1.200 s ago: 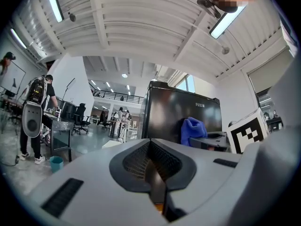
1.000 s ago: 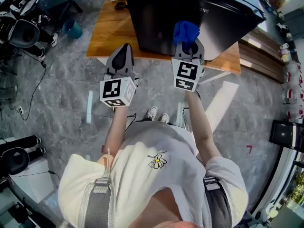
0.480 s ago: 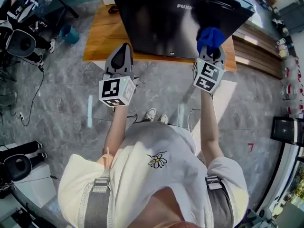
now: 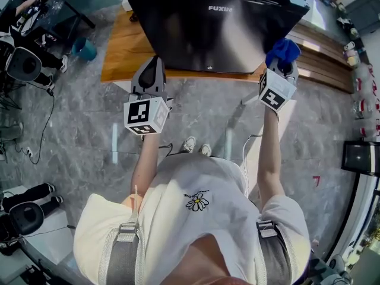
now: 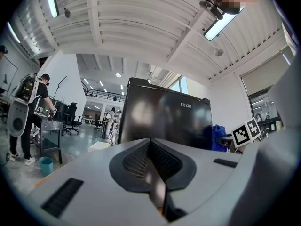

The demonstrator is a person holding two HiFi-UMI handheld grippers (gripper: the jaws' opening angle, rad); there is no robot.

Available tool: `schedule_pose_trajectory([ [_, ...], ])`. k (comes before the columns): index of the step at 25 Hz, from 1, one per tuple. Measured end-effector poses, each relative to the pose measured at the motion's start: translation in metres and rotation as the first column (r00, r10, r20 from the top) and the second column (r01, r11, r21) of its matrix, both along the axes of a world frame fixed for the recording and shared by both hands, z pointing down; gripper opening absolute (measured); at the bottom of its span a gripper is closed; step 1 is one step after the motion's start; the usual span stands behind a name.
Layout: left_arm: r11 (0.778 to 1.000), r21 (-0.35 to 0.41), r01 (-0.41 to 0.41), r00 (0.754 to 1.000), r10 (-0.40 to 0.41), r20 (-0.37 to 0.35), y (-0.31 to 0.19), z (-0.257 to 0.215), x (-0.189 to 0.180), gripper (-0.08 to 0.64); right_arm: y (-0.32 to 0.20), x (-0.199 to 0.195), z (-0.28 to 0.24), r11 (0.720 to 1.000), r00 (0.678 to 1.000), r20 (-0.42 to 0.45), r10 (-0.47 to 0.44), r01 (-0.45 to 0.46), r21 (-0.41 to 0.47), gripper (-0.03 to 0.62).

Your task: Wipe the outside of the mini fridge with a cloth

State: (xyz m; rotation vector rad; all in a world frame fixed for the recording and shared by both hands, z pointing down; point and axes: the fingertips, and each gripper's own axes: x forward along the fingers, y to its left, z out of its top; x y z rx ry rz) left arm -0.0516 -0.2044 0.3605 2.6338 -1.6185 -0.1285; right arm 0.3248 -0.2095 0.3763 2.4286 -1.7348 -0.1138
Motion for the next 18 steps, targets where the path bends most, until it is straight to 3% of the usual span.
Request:
schedule_pose_trajectory([
  [5, 1.000, -0.001, 0.007, 1.000, -0.007, 0.007, -0.001, 0.000, 0.002, 0.005, -0.001, 0.014, 0.001, 1.000, 1.000, 0.013, 0.020, -0.020, -0.005, 0.072],
  [8, 1.000, -0.006, 0.019, 1.000, -0.019, 0.009, -0.001, 0.003, -0.001, 0.005, 0.011, 0.001, -0.003, 1.000, 0.999, 0.037, -0.003, 0.003, 0.017, 0.072],
  [12, 0.999, -0.019, 0.044, 0.999, -0.044, 0.012, 0.000, 0.009, -0.012, 0.005, 0.028, -0.069, -0.006, 0.983, 0.982, 0.059, -0.181, 0.178, 0.051, 0.072],
  [18, 0.994, -0.032, 0.100, 0.995, -0.100, 0.004, 0.001, 0.017, -0.033, 0.005, 0.010, -0.203, 0.001, 0.892, 0.890, 0.065, -0.451, 0.448, 0.055, 0.072],
])
